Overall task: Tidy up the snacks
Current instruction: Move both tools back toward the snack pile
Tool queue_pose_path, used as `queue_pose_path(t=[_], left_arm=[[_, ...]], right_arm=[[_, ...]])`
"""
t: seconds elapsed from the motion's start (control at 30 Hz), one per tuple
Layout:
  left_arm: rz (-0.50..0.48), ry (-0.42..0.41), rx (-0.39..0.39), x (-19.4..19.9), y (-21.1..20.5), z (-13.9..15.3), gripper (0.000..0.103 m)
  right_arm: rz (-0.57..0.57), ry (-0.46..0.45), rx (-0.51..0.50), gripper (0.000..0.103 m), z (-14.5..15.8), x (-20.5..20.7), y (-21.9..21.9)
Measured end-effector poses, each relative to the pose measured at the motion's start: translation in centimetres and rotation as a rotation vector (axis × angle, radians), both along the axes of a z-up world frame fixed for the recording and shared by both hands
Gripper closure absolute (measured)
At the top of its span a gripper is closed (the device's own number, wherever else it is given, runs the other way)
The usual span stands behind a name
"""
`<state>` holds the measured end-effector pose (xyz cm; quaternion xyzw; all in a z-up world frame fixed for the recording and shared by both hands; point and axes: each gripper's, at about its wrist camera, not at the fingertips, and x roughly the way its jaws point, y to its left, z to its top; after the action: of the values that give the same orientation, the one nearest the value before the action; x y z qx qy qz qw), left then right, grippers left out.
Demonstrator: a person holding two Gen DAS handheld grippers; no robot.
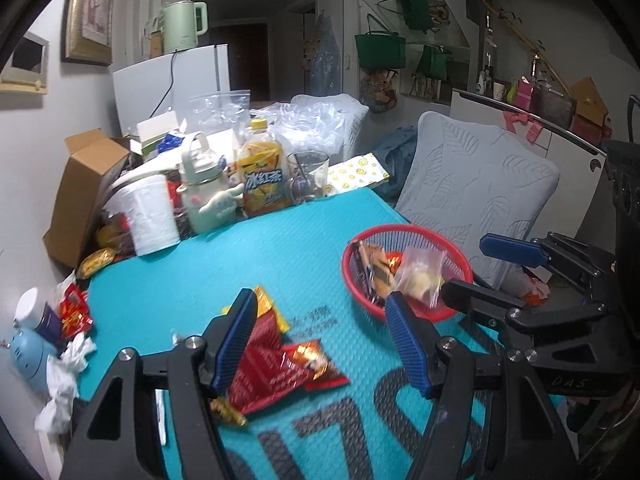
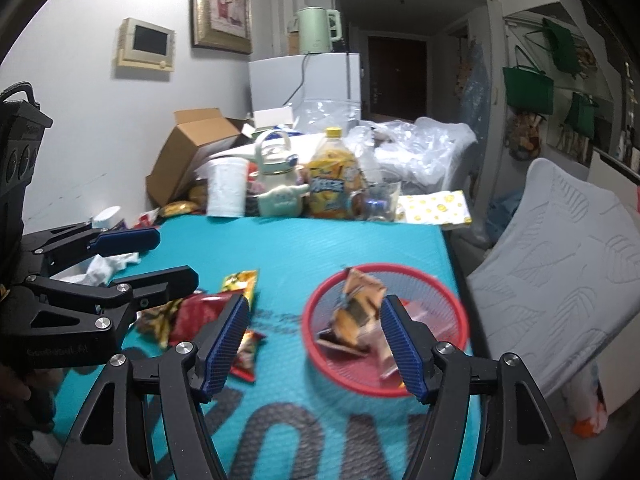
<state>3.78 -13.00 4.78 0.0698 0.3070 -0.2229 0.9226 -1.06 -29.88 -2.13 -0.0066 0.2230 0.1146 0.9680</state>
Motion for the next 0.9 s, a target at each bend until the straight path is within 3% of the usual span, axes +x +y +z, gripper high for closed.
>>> queue_pose_path(t=[0.37,0.5,0.9], left_arm=[[0.075,0.054,-0.015,-2.5,4.2,-1.8,0.038],[0.125,0.042,0.014,-3.1,6.0,-2.2,0.038],[0.215,0.11,-0.001,-2.6,11.8,-4.2,0.038]], right_arm=[[0.096,0.035,0.008,0.034,-1.8,-1.7,4.2],[0.129,0.061,0.005,0.034,-2.6,-1.5,5.9],[0.243,0.145,-0.008,0.034,-5.2,0.3,11.2]])
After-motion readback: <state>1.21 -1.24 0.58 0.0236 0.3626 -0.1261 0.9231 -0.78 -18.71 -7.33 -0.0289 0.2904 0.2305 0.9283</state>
